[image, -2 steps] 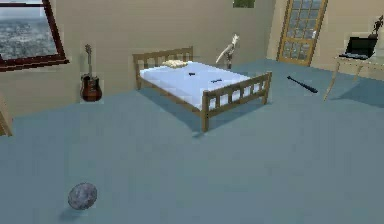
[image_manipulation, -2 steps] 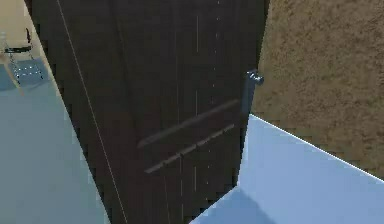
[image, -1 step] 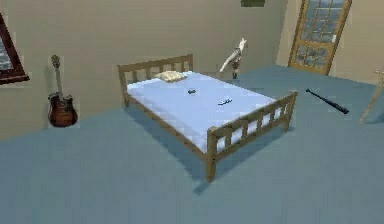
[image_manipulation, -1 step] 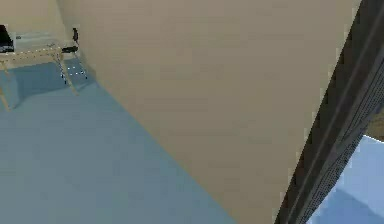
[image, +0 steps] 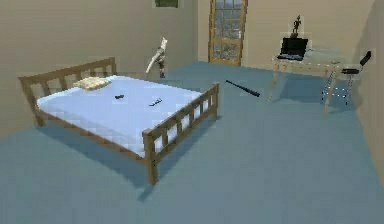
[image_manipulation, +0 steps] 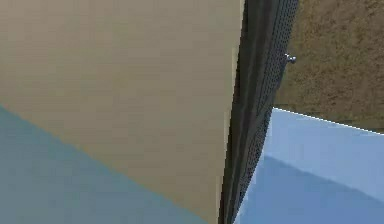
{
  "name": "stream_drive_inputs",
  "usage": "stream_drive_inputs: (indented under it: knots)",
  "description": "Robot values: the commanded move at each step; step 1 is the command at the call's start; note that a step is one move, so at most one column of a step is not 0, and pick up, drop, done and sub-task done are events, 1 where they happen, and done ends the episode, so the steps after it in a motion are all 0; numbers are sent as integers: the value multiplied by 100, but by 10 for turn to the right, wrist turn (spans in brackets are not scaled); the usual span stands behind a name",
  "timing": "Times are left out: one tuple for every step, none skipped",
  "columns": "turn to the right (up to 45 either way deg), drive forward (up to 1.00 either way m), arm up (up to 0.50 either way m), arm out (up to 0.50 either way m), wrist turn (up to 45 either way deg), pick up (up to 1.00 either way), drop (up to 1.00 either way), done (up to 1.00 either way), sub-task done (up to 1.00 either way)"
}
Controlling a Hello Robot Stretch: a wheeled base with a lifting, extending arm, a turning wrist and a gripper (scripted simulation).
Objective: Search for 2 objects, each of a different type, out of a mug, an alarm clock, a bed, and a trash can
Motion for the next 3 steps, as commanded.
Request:
stream_drive_inputs:
  knots:
    - [0,55,0,0,0,0,0,0,0]
    - [-240,0,0,0,0,0,0,0,0]
    - [0,0,0,0,0,0,0,100,0]
